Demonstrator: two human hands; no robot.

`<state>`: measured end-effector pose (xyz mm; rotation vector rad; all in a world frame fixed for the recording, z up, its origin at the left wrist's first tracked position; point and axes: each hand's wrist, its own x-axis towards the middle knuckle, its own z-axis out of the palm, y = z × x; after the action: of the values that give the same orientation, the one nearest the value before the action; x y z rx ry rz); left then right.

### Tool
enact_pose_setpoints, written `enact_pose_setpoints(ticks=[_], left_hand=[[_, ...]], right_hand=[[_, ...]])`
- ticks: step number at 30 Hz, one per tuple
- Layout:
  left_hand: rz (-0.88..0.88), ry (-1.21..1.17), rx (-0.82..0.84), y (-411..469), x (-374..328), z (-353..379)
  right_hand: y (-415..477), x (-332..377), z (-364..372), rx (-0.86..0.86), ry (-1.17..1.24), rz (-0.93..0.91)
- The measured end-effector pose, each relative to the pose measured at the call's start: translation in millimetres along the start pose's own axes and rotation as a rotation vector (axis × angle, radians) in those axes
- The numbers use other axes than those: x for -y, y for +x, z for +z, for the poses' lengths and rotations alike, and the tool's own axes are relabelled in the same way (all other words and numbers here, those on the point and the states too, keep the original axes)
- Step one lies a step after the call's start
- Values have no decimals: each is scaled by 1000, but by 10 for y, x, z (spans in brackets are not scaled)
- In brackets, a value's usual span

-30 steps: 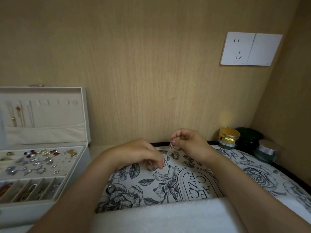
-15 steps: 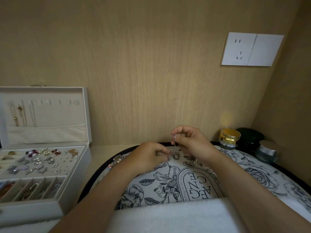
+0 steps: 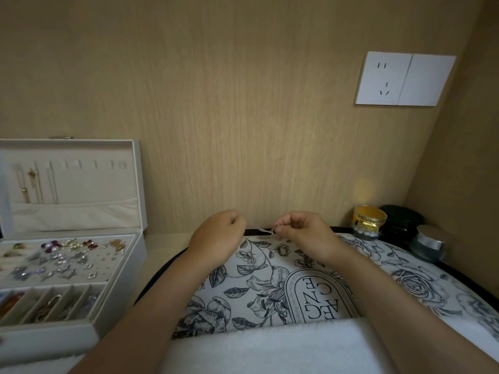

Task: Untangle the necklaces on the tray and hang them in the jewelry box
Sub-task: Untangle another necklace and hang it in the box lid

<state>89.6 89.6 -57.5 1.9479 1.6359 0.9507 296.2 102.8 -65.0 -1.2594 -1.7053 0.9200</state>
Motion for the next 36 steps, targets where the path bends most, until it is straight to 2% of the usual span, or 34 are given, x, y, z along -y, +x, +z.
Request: enact_pose_setpoints(ticks=[4, 9, 12, 15, 18, 21, 23, 26, 30, 31, 32, 34, 36], left_hand=[[-74, -219, -15, 72, 28, -18], [-32, 28, -145, 73, 151, -69], [-33, -46, -189, 91, 190, -125], [-76, -203, -293, 117, 201, -159], [-173, -438, -384, 118, 176, -153], [-263, -962, -312, 107, 105, -170], [-276, -1116, -207, 90, 63, -153], [-292, -940, -143, 89, 63, -141], [-80, -82, -244, 89, 257, -166], [-28, 18, -241, 77, 272, -156], [-3, 38, -212, 73, 278, -141], [-5, -83, -98, 63, 212, -122], [-30, -207, 24, 20, 62, -132]], right_hand=[[-16, 41, 45, 1, 86, 10], [-17, 71, -3, 46, 204, 9], [-17, 75, -19, -55, 184, -6], [-18, 52, -55, -168, 145, 18], [9, -4, -69, -210, 92, 56], [31, -21, -57, -220, 76, 85], [33, -8, -63, -213, 92, 96], [8, 39, -76, -157, 177, 118], [-27, 115, -77, -90, 236, 109], [-26, 122, -75, -69, 252, 106], [-28, 136, -71, -48, 265, 103], [-24, 134, -57, -31, 226, 93], [-23, 103, -31, -45, 83, 74]])
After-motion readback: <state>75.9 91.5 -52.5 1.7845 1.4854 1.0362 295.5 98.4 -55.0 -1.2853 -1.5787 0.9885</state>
